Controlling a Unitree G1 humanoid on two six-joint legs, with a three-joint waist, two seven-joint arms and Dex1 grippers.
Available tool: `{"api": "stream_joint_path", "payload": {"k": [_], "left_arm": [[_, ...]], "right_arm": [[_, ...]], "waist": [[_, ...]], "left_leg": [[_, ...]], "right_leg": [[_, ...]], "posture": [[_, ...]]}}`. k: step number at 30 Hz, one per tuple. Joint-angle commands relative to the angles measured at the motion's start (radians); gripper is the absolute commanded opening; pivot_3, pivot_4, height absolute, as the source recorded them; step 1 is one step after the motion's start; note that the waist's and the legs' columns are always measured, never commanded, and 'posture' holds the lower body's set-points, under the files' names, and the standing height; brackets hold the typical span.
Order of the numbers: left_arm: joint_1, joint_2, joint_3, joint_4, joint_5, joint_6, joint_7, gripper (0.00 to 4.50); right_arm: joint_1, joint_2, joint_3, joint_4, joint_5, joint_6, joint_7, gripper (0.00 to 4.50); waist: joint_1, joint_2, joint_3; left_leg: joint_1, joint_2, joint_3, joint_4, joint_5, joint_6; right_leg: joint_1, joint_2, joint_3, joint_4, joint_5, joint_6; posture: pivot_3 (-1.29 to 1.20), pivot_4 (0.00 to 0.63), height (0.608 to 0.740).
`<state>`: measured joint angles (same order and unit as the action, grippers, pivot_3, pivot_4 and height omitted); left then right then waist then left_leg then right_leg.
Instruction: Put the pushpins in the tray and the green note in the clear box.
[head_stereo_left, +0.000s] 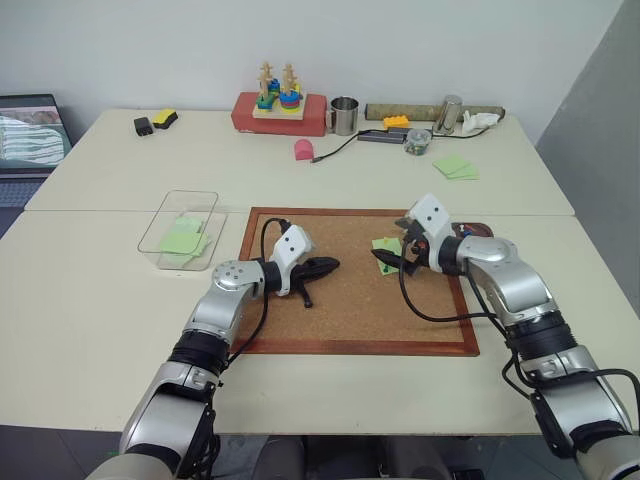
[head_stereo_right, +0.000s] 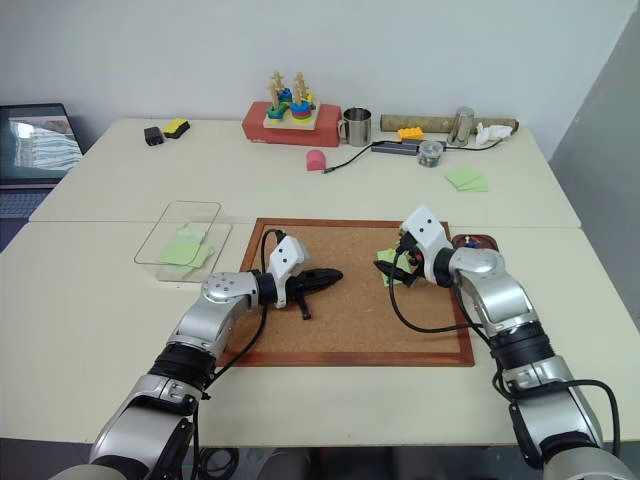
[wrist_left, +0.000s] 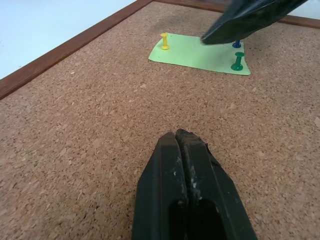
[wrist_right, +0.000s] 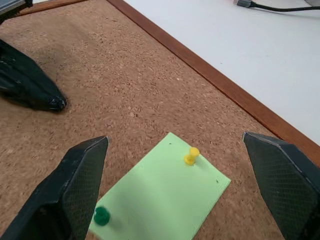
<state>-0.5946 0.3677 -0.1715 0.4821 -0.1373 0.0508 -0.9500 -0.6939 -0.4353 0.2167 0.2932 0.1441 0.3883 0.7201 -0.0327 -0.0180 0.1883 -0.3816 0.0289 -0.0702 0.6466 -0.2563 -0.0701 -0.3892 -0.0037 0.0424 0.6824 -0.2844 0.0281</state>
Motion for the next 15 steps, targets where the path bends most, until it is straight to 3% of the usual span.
{"api": "stream_joint_path", "payload": {"k": [1,5,15], "left_arm": [[0.008,-0.002,-0.008,0.014,0.025,-0.005,0.007,0.03],[0.007,-0.001,-0.003,0.013,0.027,-0.004,0.012,0.03],[0.009,-0.001,-0.002,0.003,0.029,0.0,0.014,0.0]], "right_arm": [[-0.053,0.02,-0.023,0.086,-0.017,-0.074,0.014,4.5],[-0.068,0.027,-0.026,0.139,-0.028,-0.116,0.027,4.5],[-0.067,0.043,-0.042,0.177,-0.04,-0.159,0.045,2.51]], "waist": [[0.0,0.0,0.0],[0.0,0.0,0.0],[0.0,0.0,0.0]], "left_leg": [[0.0,0.0,0.0,0.0,0.0,0.0],[0.0,0.0,0.0,0.0,0.0,0.0],[0.0,0.0,0.0,0.0,0.0,0.0]], "right_leg": [[0.0,0.0,0.0,0.0,0.0,0.0],[0.0,0.0,0.0,0.0,0.0,0.0],[0.0,0.0,0.0,0.001,0.0,0.0]], "posture": [[0.0,0.15,0.74],[0.0,0.15,0.74],[0.0,0.15,0.74]]}}
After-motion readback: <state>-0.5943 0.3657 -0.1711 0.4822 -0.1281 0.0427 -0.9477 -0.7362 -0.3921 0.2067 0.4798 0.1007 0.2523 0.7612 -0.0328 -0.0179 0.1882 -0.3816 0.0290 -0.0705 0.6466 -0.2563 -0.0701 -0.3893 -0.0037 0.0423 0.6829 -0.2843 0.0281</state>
